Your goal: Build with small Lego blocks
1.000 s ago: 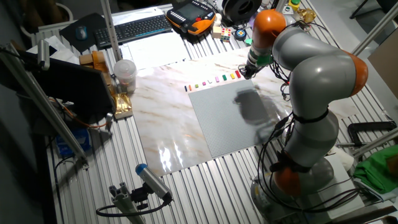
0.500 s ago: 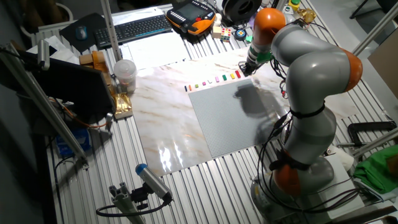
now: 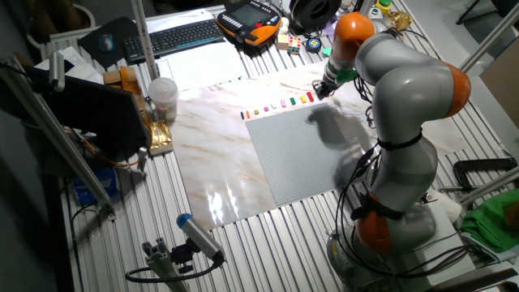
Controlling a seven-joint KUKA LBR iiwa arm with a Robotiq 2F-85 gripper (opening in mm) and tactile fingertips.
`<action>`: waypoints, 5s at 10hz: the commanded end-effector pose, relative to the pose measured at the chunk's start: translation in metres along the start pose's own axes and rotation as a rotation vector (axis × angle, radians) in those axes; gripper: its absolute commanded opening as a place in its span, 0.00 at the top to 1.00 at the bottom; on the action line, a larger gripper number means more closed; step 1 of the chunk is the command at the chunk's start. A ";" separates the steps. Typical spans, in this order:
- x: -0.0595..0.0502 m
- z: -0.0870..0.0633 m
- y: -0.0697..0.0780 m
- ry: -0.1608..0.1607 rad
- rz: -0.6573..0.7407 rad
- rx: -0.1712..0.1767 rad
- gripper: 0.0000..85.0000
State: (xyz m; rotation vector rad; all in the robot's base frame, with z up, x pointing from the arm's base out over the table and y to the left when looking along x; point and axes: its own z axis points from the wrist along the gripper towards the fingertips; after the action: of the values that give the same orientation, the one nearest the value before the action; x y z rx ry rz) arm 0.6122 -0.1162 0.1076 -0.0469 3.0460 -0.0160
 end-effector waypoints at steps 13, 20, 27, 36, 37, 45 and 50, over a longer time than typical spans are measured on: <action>-0.032 0.042 -0.019 0.000 -0.037 0.008 0.67; -0.042 0.061 -0.025 -0.003 -0.029 0.005 0.62; -0.041 0.072 -0.032 -0.005 -0.019 0.000 0.56; -0.040 0.078 -0.034 -0.011 -0.024 -0.003 0.58; -0.040 0.078 -0.034 -0.013 -0.025 -0.003 0.58; -0.040 0.080 -0.034 0.022 -0.025 0.007 0.58; -0.043 0.085 -0.035 0.005 -0.027 0.012 0.58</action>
State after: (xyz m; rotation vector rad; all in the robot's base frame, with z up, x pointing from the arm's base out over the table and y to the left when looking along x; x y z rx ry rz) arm 0.6639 -0.1503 0.0276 -0.0870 3.0500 -0.0376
